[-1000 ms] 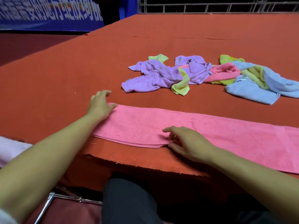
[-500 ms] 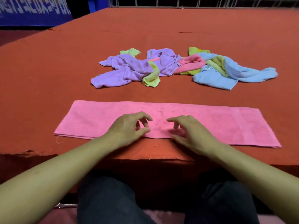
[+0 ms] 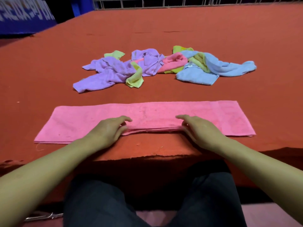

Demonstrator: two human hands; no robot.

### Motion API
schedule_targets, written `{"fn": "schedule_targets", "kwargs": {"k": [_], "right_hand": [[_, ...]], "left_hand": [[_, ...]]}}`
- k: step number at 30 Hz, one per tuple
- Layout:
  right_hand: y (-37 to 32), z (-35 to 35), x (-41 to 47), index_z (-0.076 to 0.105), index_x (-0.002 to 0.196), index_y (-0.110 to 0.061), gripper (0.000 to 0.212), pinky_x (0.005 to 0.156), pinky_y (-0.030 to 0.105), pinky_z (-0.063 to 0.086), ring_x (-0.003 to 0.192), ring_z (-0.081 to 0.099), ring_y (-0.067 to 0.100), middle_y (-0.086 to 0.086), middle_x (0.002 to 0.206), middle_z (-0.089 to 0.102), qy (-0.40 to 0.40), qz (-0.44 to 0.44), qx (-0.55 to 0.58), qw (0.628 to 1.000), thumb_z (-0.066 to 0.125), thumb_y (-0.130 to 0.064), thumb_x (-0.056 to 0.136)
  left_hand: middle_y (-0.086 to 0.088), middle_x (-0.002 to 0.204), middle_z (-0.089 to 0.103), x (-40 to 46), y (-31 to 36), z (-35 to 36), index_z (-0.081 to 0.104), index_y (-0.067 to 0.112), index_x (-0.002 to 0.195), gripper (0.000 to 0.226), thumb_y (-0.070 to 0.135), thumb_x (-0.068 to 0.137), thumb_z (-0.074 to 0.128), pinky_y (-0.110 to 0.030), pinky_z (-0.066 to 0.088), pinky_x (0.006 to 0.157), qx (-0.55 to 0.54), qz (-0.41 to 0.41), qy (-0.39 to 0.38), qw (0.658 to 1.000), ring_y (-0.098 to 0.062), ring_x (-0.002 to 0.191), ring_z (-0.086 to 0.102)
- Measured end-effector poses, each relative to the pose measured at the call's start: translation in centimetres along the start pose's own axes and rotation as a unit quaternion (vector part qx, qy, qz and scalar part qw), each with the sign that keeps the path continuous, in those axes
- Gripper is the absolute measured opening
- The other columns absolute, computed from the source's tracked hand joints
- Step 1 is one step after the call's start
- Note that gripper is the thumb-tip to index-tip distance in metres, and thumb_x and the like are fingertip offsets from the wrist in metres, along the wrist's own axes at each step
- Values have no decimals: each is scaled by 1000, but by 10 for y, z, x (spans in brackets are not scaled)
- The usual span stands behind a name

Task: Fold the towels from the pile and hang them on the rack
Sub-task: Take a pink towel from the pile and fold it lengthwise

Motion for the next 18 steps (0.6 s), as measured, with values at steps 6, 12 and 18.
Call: {"fn": "schedule_targets", "kwargs": {"k": [6, 12, 18], "right_hand": [[8, -22, 1, 44, 141, -25, 42, 83, 39, 49, 92, 62, 21, -7, 98, 66, 4, -11, 85, 996, 49, -18, 100], [11, -20, -10, 50, 134, -30, 35, 79, 40, 52, 88, 63, 10, -18, 89, 68, 15, -28, 97, 995, 50, -32, 99], [18, -16, -8, 53, 129, -32, 35, 69, 31, 51, 73, 61, 1, -19, 81, 67, 28, 13, 120, 992, 59, -23, 95]], "left_hand": [[10, 70, 56, 6, 5, -18, 56, 39, 113, 20, 26, 99, 53, -20, 39, 64, -150, -73, -55, 984, -1, 63, 51], [22, 89, 68, -23, 16, -7, 57, 43, 113, 24, 36, 91, 64, -18, 46, 74, -108, -35, -70, 991, -1, 83, 62], [27, 81, 64, -16, 16, -13, 62, 40, 111, 20, 35, 92, 63, -23, 48, 72, -68, -37, -21, 997, 5, 75, 63]]}}
Point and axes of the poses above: each hand's wrist, its own x-axis towards the middle knuckle, its own z-axis out of the palm, y = z × x, the point moved 3 cm from there along x, towards the middle knuckle
